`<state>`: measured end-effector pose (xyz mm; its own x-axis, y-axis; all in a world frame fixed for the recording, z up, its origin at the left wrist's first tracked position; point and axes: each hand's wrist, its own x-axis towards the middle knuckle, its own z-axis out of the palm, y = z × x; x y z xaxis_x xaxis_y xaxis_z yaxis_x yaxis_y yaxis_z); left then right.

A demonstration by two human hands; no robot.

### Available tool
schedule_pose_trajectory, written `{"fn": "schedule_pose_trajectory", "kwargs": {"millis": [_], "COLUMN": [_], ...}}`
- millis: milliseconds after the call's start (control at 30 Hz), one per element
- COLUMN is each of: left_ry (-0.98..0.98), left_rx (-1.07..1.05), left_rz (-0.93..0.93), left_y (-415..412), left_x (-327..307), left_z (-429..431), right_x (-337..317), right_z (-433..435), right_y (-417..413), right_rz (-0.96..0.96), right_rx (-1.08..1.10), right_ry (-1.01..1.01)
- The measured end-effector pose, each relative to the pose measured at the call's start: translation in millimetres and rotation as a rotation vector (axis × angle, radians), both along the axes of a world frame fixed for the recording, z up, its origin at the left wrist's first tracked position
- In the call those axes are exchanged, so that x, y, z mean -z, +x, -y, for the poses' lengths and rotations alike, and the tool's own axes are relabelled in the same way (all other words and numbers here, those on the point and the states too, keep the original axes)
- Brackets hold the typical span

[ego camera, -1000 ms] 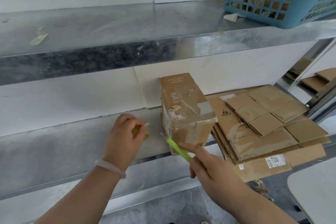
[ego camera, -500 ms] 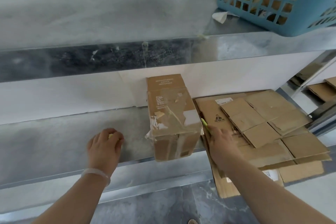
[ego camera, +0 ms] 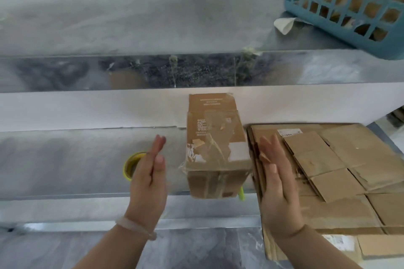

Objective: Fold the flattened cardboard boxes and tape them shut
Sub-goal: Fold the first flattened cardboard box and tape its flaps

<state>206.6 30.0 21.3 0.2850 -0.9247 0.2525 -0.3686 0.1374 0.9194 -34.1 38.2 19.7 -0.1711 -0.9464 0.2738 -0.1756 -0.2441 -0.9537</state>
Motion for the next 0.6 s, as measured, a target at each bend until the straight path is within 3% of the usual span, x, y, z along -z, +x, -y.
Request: {"fn": "schedule_pose_trajectory", "kwargs": {"millis": [33, 100, 233, 467, 600], "left_ry": [0.011, 0.026, 0.011, 0.024, 0.023], "left_rx": [0.097, 0.207, 0.148, 0.085, 0.126], "left_rz": [-0.182, -0.319, -0.302, -0.469, -0.383], "left_y": [-20.5, -53.4, -71.1, -76.4, -69.2], "left_x": [-10.6, -21.8, -25.7, -19.3, -14.2], "left_z": [-4.0, -9.0, -4.2, -2.9, -3.3], "right_x": [-6.1, -13.5, -14.7, -6.6, -3.4], "right_z": [-3.4, -2.7, 7.4, 9.2, 10.0], "right_y": [11.5, 30.0, 40.2, 41.5, 32.2], "right_rz": [0.021, 0.044, 0.062, 0.123, 0.055], "right_rx": [-0.079, -0.179, -0.179, -0.13, -0.17], "right_ry": [0.006, 0.092, 0.169, 0.146, 0.113]}}
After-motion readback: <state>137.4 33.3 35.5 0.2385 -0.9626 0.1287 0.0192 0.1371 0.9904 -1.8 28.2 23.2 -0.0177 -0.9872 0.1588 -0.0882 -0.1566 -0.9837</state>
